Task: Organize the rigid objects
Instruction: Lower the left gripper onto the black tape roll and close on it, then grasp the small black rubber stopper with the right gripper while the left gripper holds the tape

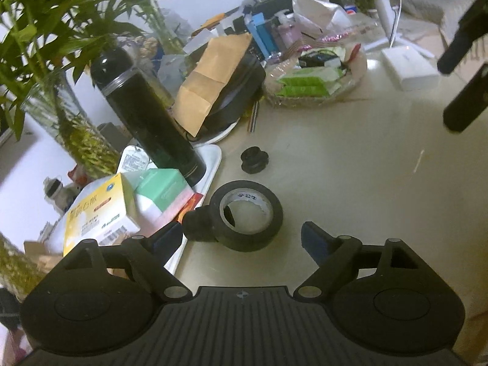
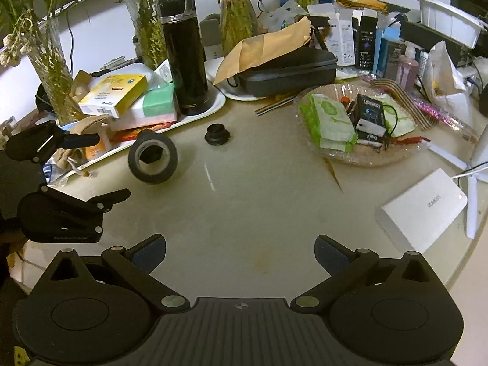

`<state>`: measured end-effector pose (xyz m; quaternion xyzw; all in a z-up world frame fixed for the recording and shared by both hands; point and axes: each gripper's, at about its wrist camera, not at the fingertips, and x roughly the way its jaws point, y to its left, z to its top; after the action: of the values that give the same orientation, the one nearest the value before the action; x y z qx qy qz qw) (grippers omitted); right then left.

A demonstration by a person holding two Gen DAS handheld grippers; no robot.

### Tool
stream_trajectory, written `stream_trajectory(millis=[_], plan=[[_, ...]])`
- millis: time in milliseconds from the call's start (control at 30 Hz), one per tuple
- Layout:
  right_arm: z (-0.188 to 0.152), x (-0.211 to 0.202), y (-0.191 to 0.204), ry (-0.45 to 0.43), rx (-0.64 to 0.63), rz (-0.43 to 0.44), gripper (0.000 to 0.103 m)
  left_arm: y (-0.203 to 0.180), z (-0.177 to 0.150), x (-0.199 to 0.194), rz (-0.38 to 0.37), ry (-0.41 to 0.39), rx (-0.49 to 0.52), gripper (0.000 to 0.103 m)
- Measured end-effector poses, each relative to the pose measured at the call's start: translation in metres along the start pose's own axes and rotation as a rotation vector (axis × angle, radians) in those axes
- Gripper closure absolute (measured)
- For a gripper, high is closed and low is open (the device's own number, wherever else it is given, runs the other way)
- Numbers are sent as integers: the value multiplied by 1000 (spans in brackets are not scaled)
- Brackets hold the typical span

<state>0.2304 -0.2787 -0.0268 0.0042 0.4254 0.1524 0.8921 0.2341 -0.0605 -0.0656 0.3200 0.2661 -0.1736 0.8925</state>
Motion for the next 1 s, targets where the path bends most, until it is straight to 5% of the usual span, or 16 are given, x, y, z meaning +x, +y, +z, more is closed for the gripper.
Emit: stream_trajectory(millis=[600, 700, 1000], plan=[[2, 14, -14, -11, 29, -84, 0, -9, 9, 57, 3, 31, 93, 18], [3, 17, -13, -14, 18, -79, 0, -11, 10, 60, 5, 19, 104, 30], [10, 19, -8, -50, 1, -45, 0, -8, 17, 40, -18, -4, 62, 30]])
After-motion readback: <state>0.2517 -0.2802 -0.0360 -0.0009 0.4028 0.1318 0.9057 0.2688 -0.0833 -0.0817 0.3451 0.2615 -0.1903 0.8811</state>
